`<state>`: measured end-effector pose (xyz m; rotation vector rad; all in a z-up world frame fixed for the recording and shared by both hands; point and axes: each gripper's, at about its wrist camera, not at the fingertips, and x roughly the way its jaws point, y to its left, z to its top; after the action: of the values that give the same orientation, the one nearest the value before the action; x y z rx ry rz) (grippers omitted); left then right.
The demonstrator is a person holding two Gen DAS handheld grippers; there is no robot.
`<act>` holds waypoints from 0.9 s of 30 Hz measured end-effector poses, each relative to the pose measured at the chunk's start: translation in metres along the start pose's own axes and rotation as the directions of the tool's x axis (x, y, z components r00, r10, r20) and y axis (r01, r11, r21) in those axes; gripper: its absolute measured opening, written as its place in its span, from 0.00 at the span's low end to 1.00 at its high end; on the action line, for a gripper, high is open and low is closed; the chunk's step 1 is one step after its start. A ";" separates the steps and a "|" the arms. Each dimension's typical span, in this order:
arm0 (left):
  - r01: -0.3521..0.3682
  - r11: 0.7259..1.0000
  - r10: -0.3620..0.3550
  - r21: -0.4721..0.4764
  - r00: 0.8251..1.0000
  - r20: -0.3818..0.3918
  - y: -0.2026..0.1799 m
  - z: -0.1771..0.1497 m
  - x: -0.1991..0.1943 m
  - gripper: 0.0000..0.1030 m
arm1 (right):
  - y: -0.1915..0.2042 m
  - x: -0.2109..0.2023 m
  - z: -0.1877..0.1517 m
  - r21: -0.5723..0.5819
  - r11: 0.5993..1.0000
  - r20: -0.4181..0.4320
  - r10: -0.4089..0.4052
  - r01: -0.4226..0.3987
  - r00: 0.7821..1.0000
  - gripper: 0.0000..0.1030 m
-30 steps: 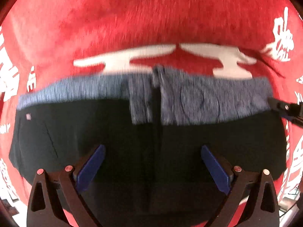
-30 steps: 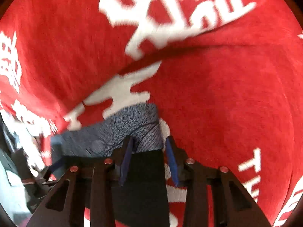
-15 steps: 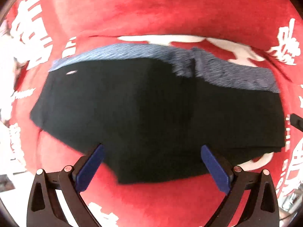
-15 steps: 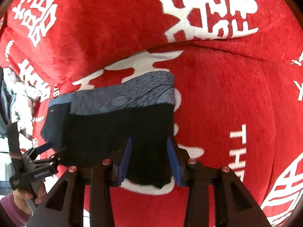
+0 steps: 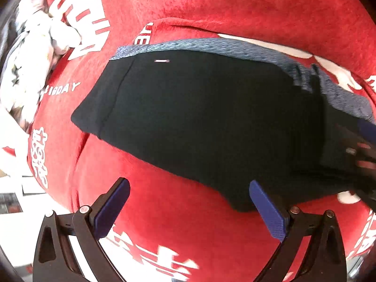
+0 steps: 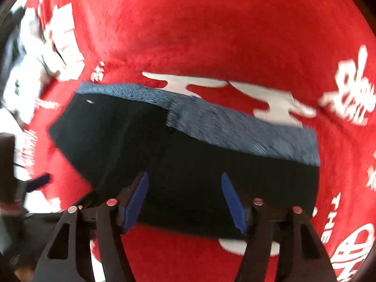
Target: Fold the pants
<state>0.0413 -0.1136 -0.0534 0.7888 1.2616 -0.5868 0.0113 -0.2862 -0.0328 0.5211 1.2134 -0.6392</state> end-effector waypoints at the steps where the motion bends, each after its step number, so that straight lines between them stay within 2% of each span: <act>1: 0.003 1.000 -0.003 0.006 1.000 -0.004 0.008 0.002 0.002 0.99 | 0.017 0.014 0.003 -0.044 0.993 -0.021 -0.113 0.112 0.993 0.68; 3: 0.034 0.999 -0.034 0.010 0.999 0.002 0.031 0.007 0.003 0.99 | 0.028 0.034 0.001 -0.066 0.975 -0.064 -0.218 0.214 0.974 0.67; 4: 0.044 0.999 -0.044 0.013 0.999 0.009 0.041 0.008 0.002 0.99 | 0.024 0.037 -0.002 -0.032 0.981 -0.075 -0.194 0.192 0.978 0.46; 5: 0.048 0.999 -0.048 0.017 0.999 0.014 0.051 0.010 0.002 0.99 | 0.015 0.038 -0.005 0.040 0.991 -0.092 -0.125 0.129 0.988 0.31; 7: 0.067 0.998 -0.068 0.013 0.997 0.023 0.078 0.014 0.004 0.99 | 0.009 0.034 -0.003 0.070 0.992 -0.109 -0.095 0.103 0.989 0.22; 8: 0.077 0.997 -0.077 0.006 0.997 0.028 0.088 0.016 0.005 0.99 | 0.009 0.028 0.000 0.071 0.995 -0.111 -0.065 0.074 0.992 0.21; 9: 0.086 0.996 -0.086 -0.002 0.996 0.035 0.100 0.017 0.008 0.99 | 0.008 0.024 0.001 0.079 0.996 -0.110 -0.036 0.044 0.993 0.14; 11: 0.087 0.996 -0.087 -0.020 0.995 0.039 0.116 0.019 0.017 0.99 | 0.011 0.023 0.001 0.070 0.997 -0.141 -0.022 0.032 0.990 0.14; 14: 0.072 0.994 -0.072 -0.080 0.997 0.010 0.132 0.022 0.031 0.99 | 0.022 0.029 -0.004 0.004 0.997 -0.164 -0.078 0.080 0.983 0.15; 17: 0.078 0.989 -0.077 -0.122 0.997 0.008 0.140 0.023 0.034 0.99 | 0.031 0.021 0.000 -0.034 0.994 -0.185 -0.113 0.109 0.976 0.20; 18: 0.077 0.989 -0.077 -0.130 0.997 0.004 0.142 0.024 0.035 0.99 | 0.034 0.015 0.000 -0.042 0.994 -0.192 -0.109 0.103 0.975 0.25; 20: 0.083 0.986 -0.084 -0.144 0.996 -0.003 0.143 0.025 0.037 0.99 | 0.043 0.005 0.002 -0.041 0.998 -0.186 -0.061 0.055 0.981 0.31; 22: 0.088 0.985 -0.090 -0.148 0.996 -0.004 0.143 0.025 0.037 0.99 | 0.054 -0.009 0.004 -0.044 0.999 -0.165 -0.005 -0.002 0.986 0.44; 24: 0.092 0.984 -0.093 -0.151 0.996 -0.003 0.144 0.025 0.037 0.99 | 0.063 -0.015 0.007 -0.062 0.998 -0.148 0.004 -0.014 0.989 0.47; 27: 0.099 0.982 -0.101 -0.159 0.995 -0.007 0.145 0.026 0.039 0.99 | 0.077 -0.014 0.013 -0.074 0.996 -0.152 0.045 -0.057 0.987 0.47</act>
<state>0.1765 -0.0442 -0.0599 0.6010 1.3504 -0.5543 0.0710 -0.2371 -0.0133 0.5405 1.3575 -0.5137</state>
